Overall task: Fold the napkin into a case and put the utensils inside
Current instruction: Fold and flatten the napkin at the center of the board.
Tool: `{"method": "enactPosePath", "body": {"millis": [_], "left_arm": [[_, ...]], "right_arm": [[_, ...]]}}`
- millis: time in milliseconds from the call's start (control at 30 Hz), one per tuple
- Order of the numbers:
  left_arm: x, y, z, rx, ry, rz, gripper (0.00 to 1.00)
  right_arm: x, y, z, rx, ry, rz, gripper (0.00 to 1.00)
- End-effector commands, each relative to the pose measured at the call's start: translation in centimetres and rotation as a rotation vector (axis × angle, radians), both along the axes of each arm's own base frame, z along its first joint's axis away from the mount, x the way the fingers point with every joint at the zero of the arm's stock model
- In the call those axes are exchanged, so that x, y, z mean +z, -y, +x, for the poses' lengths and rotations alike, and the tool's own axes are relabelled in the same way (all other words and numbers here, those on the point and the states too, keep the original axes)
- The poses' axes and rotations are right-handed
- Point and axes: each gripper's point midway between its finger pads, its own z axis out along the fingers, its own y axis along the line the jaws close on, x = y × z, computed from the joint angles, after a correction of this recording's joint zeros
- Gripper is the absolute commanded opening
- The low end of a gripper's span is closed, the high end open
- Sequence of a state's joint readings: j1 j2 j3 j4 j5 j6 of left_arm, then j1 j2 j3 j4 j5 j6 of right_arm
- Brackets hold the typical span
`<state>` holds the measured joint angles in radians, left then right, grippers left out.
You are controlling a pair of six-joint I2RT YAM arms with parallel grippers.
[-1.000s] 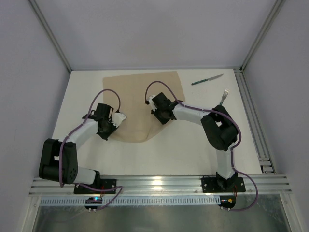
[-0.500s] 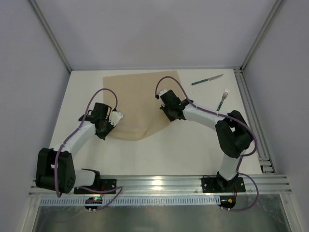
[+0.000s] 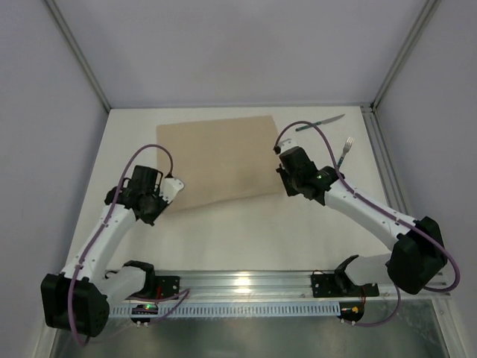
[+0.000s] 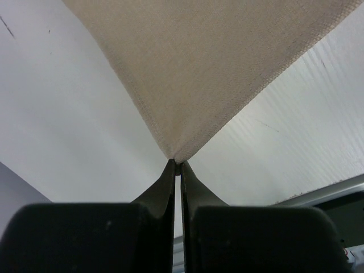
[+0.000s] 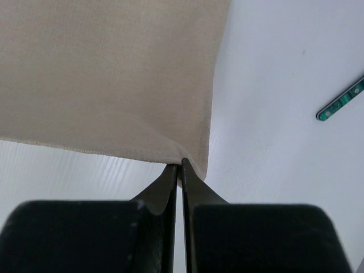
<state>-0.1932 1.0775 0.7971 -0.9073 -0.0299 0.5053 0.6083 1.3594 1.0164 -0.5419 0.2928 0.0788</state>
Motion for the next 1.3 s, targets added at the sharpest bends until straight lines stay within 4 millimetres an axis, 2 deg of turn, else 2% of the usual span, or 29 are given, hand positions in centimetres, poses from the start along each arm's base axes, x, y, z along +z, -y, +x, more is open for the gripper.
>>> {"method": "enactPosePath", "body": {"millis": [0, 200, 267, 300, 333, 367, 433, 467, 500, 533, 567, 633, 667, 733, 767, 867, 933, 967, 1033, 1067, 1133, 1200, 1233, 1267], "left_arm": [[2.8, -0.7, -1.9, 0.017, 0.014, 0.007, 0.0], [6.0, -0.6, -3.8, 0.056, 0.053, -0.034, 0.0], [8.0, -0.8, -3.3, 0.097, 0.114, -0.045, 0.0], [8.7, -0.8, -3.0, 0.113, 0.136, -0.046, 0.0], [10.3, -1.1, -1.9, 0.139, 0.193, -0.039, 0.0], [11.0, -1.2, -1.1, 0.151, 0.225, -0.036, 0.0], [12.6, -1.2, 1.5, 0.17, 0.31, -0.036, 0.0], [13.2, -1.0, 3.0, 0.173, 0.316, -0.036, 0.0], [13.3, -0.7, 4.2, 0.174, 0.32, -0.038, 0.0], [13.4, -0.6, 5.2, 0.176, 0.324, -0.036, 0.0], [13.4, -0.4, 7.5, 0.182, 0.335, -0.026, 0.0], [12.9, -0.3, 9.7, 0.189, 0.34, -0.009, 0.0], [13.1, -0.7, 11.3, 0.205, 0.371, 0.017, 0.0], [11.9, -0.7, 13.8, 0.214, 0.356, 0.046, 0.0], [11.8, -0.8, 15.0, 0.221, 0.372, 0.058, 0.0], [9.6, -0.6, 18.5, 0.241, 0.33, 0.07, 0.0], [8.5, -0.7, 19.9, 0.251, 0.317, 0.086, 0.0], [7.9, -0.9, 20.5, 0.254, 0.308, 0.098, 0.0], [6.1, -0.9, 22.1, 0.252, 0.28, 0.111, 0.0], [5.4, -1.0, 22.5, 0.254, 0.268, 0.116, 0.0], [3.5, -1.0, 23.6, 0.247, 0.234, 0.125, 0.0], [2.2, -1.1, 24.3, 0.248, 0.211, 0.124, 0.0], [1.0, -1.2, 24.9, 0.246, 0.191, 0.129, 0.0], [0.6, -1.2, 25.2, 0.245, 0.187, 0.131, 0.0]], "right_arm": [[1.6, 1.5, -2.9, -0.034, -0.014, 0.012, 0.04], [3.5, 0.9, -7.1, 0.008, -0.06, 0.083, 0.04], [3.8, 1.1, -8.3, 0.017, -0.087, 0.093, 0.04], [4.3, 1.0, -8.4, 0.021, -0.085, 0.1, 0.04], [4.7, 1.0, -8.4, 0.032, -0.082, 0.098, 0.04], [5.0, 0.8, -8.1, 0.045, -0.071, 0.095, 0.04], [6.8, 0.6, -6.2, 0.064, -0.007, 0.079, 0.04], [6.4, 0.5, -5.2, 0.063, -0.016, 0.054, 0.04], [7.6, 0.7, -3.4, 0.063, 0.027, 0.052, 0.04], [7.6, 0.8, -2.3, 0.063, 0.035, 0.037, 0.04], [6.4, 0.8, -1.0, 0.056, 0.011, 0.004, 0.04], [6.3, 1.4, 1.7, 0.06, 0.019, -0.042, 0.04], [4.5, 1.4, 2.9, 0.066, -0.022, -0.087, 0.04], [4.3, 1.4, 5.5, 0.089, 0.002, -0.135, 0.04], [3.8, 1.3, 6.4, 0.093, -0.001, -0.155, 0.04], [1.8, 1.1, 10.8, 0.064, -0.014, -0.22, 0.04], [1.3, 0.8, 12.5, 0.052, -0.013, -0.228, 0.04], [2.1, 0.5, 14.0, 0.043, 0.015, -0.213, 0.04], [0.9, 0.2, 15.6, 0.034, 0.005, -0.212, 0.04], [1.5, -0.2, 16.6, 0.034, 0.022, -0.188, 0.04], [0.7, -1.3, 17.9, 0.065, 0.009, -0.137, 0.04], [0.0, -1.4, 18.7, 0.056, -0.019, -0.093, 0.04], [-1.4, -1.7, 19.1, 0.057, -0.051, -0.086, 0.04], [-0.9, -2.1, 19.9, 0.05, -0.044, -0.047, 0.04]]}}
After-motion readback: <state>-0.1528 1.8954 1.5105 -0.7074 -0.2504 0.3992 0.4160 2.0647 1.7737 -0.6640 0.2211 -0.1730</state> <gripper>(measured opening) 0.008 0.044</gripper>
